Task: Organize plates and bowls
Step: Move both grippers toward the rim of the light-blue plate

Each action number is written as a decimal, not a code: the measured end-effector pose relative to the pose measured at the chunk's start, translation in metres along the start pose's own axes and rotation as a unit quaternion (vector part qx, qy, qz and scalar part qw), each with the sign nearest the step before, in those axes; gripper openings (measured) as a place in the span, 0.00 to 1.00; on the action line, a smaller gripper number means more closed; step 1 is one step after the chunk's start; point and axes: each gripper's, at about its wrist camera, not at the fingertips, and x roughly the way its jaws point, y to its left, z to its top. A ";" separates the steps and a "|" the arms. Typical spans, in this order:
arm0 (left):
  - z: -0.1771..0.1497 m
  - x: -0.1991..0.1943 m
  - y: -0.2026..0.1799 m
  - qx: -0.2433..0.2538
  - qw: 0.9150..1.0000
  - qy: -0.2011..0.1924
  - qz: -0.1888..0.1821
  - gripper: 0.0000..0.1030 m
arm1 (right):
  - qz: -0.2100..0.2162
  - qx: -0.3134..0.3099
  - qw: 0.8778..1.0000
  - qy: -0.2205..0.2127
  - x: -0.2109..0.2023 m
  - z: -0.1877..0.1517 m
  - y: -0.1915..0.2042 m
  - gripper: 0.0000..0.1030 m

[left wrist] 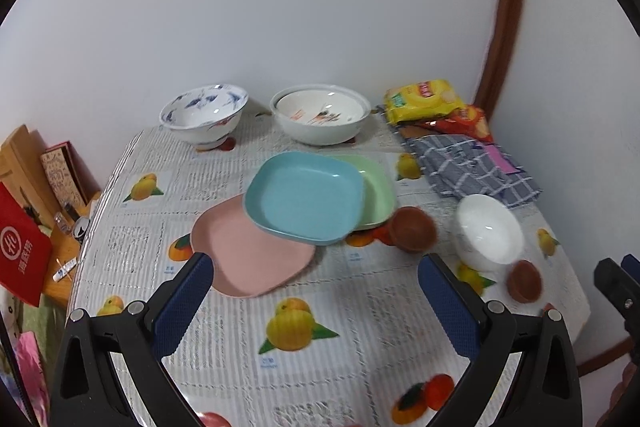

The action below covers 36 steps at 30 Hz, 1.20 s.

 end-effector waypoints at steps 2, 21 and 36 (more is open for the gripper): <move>0.004 0.013 0.009 -0.008 1.000 0.008 0.005 1.00 | 0.006 0.004 1.000 0.007 0.015 0.004 0.003 0.97; 0.037 0.119 0.062 -0.017 0.998 0.052 0.017 0.94 | 0.051 0.010 0.997 0.061 0.136 0.026 0.069 0.76; 0.050 0.181 0.058 0.018 0.997 0.070 0.005 0.81 | 0.071 0.016 0.993 0.088 0.215 0.022 0.110 0.57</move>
